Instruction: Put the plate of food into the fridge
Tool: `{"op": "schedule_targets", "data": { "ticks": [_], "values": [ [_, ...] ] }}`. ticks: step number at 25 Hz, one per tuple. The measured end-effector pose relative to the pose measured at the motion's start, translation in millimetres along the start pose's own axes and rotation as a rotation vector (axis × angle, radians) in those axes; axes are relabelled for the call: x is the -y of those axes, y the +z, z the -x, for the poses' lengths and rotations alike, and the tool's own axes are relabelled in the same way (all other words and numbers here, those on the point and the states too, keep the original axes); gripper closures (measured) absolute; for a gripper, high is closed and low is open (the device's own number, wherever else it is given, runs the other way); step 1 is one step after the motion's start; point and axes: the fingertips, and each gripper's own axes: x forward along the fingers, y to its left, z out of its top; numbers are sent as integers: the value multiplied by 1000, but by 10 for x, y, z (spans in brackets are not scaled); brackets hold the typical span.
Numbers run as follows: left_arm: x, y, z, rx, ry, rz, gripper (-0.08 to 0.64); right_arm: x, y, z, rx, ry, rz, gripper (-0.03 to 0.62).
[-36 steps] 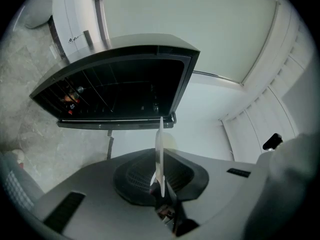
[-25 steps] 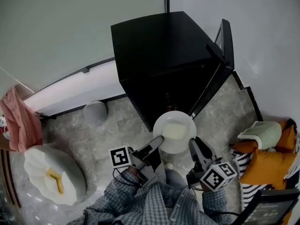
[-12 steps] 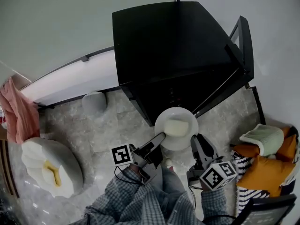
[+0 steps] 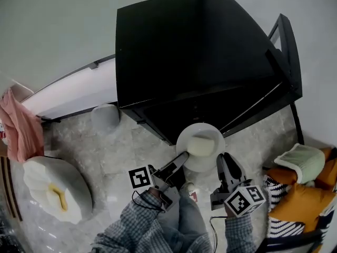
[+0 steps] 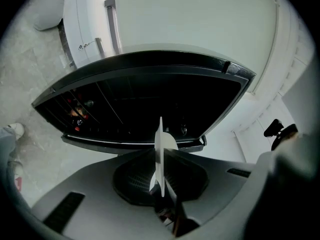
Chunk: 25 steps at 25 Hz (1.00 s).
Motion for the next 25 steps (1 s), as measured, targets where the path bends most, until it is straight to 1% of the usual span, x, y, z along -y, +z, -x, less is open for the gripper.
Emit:
{"op": "schedule_targets", "data": {
  "ticks": [3,6,9,17,25],
  "values": [
    [-153,6,-74,15,5,21,526,151,-40,-62,17,-18,-18,500],
    [-295,59,-116,45,15,42,526,252,-59,-174,28,-29,-12,500],
    [-406,123,-171,78,17,45,526,343,-66,-294,19,-31,17,500],
    [-641,226,-299,143,22,45,526,559,-103,-550,-47,-24,120,500],
    [-823,368,-423,210,22,49,526,735,-102,-808,-53,-55,156,501]
  ]
}}
